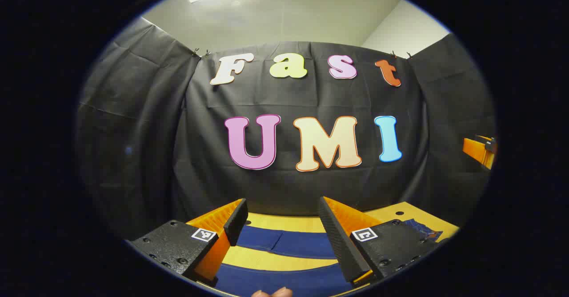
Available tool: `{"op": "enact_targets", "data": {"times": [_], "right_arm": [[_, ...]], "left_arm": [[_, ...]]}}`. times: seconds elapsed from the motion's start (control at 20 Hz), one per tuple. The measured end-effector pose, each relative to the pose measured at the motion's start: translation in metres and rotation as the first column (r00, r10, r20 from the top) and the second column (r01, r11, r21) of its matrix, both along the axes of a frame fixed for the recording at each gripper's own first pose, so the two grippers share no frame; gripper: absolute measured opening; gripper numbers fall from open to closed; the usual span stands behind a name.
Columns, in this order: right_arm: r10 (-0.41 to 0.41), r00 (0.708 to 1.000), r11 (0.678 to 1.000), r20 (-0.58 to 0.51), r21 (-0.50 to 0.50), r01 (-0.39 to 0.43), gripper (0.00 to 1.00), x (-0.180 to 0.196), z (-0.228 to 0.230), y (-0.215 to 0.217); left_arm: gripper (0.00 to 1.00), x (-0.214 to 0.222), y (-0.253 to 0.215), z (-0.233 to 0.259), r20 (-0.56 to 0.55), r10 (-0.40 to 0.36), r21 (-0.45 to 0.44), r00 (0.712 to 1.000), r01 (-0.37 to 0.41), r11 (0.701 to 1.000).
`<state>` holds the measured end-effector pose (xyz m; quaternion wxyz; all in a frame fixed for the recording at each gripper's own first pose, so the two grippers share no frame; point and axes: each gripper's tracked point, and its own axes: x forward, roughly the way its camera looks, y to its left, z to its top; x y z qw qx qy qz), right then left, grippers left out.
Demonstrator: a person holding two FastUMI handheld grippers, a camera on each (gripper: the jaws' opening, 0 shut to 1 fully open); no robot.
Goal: Grasp the waist and the cuffs of the jeans and fold them to make the two legs overlap; first hold the waist and fold one-third of the jeans toward the cuffs, then hold the cuffs and fold the remaining one-third in the same direction to finish folding.
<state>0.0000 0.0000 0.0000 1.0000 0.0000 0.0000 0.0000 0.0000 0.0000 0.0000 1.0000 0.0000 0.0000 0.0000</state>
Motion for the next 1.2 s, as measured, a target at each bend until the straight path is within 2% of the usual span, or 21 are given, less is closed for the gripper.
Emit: {"op": "enact_targets", "data": {"times": [0.15, 0.35, 0.6, 0.75, 0.95, 1.1, 1.2], "right_arm": [[0.029, 0.999, 1.000, -0.023, -0.002, -0.029, 1.00, 0.005, -0.012, 0.004], [0.075, 0.996, 0.997, -0.052, 0.005, -0.075, 1.00, 0.012, -0.031, -0.001], [0.169, 0.984, 0.986, -0.060, 0.005, -0.169, 0.98, 0.018, -0.058, -0.007], [0.202, 0.976, 0.979, -0.077, 0.013, -0.202, 0.98, 0.023, -0.070, -0.008], [0.184, 0.979, 0.983, -0.086, -0.005, -0.185, 0.99, 0.034, -0.084, -0.016], [0.172, 0.978, 0.985, -0.116, 0.012, -0.171, 0.98, 0.037, -0.098, -0.013], [0.158, 0.978, 0.987, -0.139, -0.009, -0.161, 0.98, 0.042, -0.107, -0.014]], "left_arm": [[0.94, -0.004, 0.004, -0.013, -0.037, -0.009, 0.043, 0.999, 0.010, 0.999], [0.93, -0.015, 0.019, -0.036, -0.104, 0.029, 0.150, 0.994, -0.013, 0.989], [0.95, -0.040, 0.044, -0.086, -0.235, 0.090, 0.333, 0.968, -0.007, 0.943], [0.95, -0.059, 0.066, -0.127, -0.348, 0.134, 0.453, 0.928, 0.042, 0.891], [0.95, -0.076, 0.095, -0.179, -0.482, 0.162, 0.598, 0.861, 0.188, 0.779], [0.95, -0.090, 0.119, -0.214, -0.564, 0.179, 0.640, 0.806, 0.290, 0.711], [0.95, -0.101, 0.138, -0.234, -0.618, 0.201, 0.636, 0.760, 0.332, 0.697]]}}
